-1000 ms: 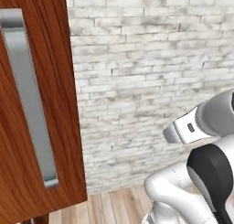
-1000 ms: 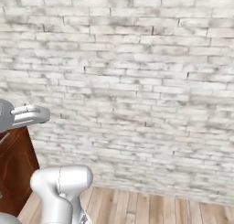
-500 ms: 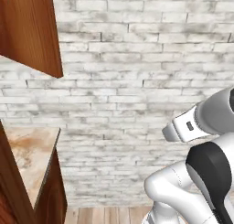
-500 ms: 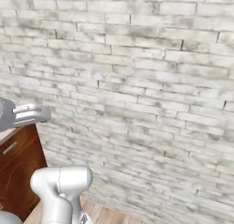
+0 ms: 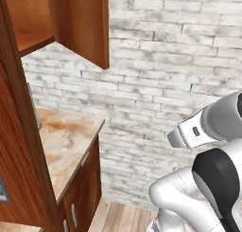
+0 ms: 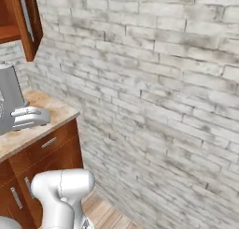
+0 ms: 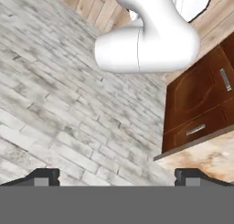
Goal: Close all open cabinet doors.
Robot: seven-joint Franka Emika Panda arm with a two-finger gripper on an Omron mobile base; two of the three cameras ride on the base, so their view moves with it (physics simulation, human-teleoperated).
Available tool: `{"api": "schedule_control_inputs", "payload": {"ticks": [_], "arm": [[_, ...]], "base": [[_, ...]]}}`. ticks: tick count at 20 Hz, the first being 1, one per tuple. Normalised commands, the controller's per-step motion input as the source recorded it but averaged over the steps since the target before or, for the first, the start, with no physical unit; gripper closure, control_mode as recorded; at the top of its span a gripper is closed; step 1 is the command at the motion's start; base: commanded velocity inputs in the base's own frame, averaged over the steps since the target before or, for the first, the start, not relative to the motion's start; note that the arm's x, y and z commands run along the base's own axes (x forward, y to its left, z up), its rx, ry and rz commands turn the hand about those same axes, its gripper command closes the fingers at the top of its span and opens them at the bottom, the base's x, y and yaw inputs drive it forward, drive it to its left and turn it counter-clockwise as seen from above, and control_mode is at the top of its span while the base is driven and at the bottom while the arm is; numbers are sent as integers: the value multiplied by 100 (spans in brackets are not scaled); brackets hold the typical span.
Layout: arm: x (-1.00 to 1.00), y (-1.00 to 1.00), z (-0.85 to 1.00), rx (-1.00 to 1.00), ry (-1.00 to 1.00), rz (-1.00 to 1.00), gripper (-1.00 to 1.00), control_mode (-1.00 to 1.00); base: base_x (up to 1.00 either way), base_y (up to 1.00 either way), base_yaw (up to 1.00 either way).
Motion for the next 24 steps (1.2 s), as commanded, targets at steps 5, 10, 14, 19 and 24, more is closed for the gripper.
{"api": "schedule_control_inputs", "payload": {"ticks": [5, 10, 14, 19, 24], "arm": [[0, 0, 0, 0, 0, 0, -100, 100], [0, 0, 0, 0, 0, 0, -100, 100], [0, 0, 0, 0, 0, 0, -100, 100], [0, 0, 0, 0, 0, 0, -100, 100], [0, 0, 0, 0, 0, 0, -100, 100]], "base": [[38, 21, 48], [42, 18, 48], [48, 13, 48], [43, 12, 49], [48, 1, 45]]}}
